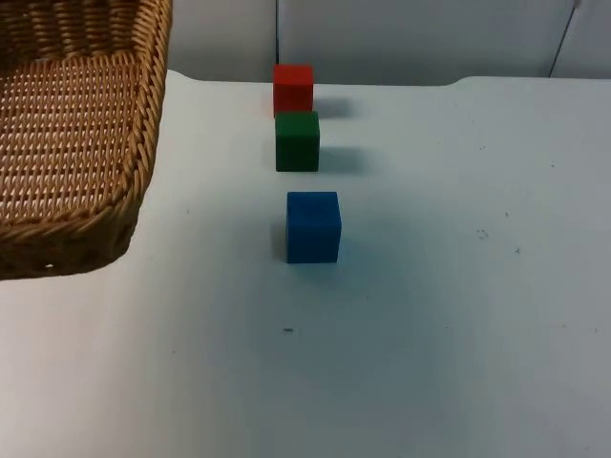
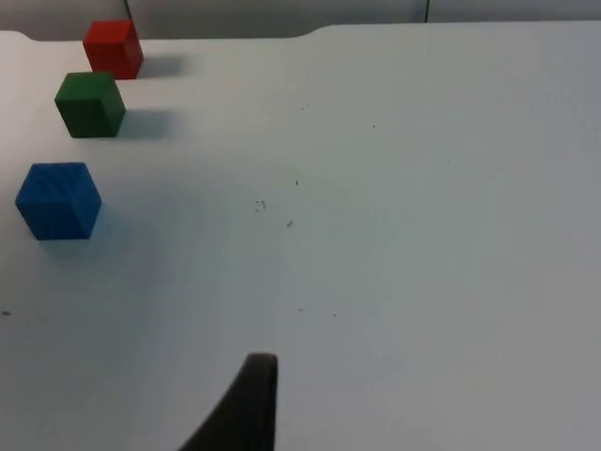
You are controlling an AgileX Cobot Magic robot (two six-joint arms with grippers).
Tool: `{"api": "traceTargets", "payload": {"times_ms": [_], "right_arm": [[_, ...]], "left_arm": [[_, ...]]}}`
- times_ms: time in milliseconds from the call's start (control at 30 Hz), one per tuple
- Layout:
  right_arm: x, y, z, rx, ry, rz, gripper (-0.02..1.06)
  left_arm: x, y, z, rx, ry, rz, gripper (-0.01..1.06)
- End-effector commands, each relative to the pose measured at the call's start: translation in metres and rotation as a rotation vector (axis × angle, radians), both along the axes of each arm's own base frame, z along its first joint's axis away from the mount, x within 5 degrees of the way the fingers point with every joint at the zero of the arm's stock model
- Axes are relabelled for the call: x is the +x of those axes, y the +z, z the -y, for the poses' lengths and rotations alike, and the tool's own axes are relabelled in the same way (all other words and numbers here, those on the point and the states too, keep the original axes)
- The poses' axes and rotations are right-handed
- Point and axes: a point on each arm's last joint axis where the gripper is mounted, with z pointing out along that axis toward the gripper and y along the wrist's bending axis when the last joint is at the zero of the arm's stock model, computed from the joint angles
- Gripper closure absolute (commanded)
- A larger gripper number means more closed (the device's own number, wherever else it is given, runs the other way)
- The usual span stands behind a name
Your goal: Pick up the basket with the left hand and place the blue cube into the basket with the right hand.
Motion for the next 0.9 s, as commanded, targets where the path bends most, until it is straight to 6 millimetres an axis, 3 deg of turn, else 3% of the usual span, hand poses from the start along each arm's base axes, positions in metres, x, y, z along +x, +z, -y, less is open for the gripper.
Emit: {"api": "traceTargets", "payload": {"times_ms": [0, 133, 333, 433, 467, 633, 667, 767, 800, 867], "right_arm": [[0.0, 0.006, -0.002, 0.016, 0.023, 0.047, 0.0], [-0.002, 0.018, -0.004, 0.01, 0.047, 0.094, 0.0], [0.024, 0.055, -0.011, 0.046, 0.113, 0.039, 0.0], [0.057, 0.082, -0.016, 0.08, 0.155, -0.041, 0.0], [0.057, 0.082, -0.016, 0.08, 0.155, -0.041, 0.0], [0.12, 0.121, -0.029, 0.131, 0.294, -0.119, 0.0], [0.12, 0.121, -0.029, 0.131, 0.294, -0.119, 0.0], [0.152, 0.137, -0.037, 0.187, 0.374, -0.137, 0.0], [0.17, 0.143, -0.041, 0.197, 0.404, -0.153, 0.0], [0.191, 0.143, -0.047, 0.194, 0.435, -0.19, 0.0]], "left_arm": [[-0.001, 0.004, 0.002, -0.014, -0.026, 0.032, 1.05], [-0.002, 0.004, 0.002, 0.008, -0.053, 0.041, 1.05], [0.002, 0.012, 0.0, 0.018, -0.08, 0.06, 1.05], [0.002, 0.012, 0.0, 0.021, -0.074, 0.061, 1.05], [0.002, 0.012, 0.0, 0.021, -0.074, 0.061, 1.05], [0.002, 0.012, 0.0, 0.023, -0.076, 0.06, 1.05], [0.002, 0.012, 0.0, 0.023, -0.076, 0.06, 1.05], [0.002, 0.012, -0.001, 0.025, -0.076, 0.056, 1.05], [0.002, 0.012, -0.001, 0.028, -0.076, 0.051, 1.05], [0.002, 0.012, -0.001, 0.028, -0.076, 0.051, 1.05]]}}
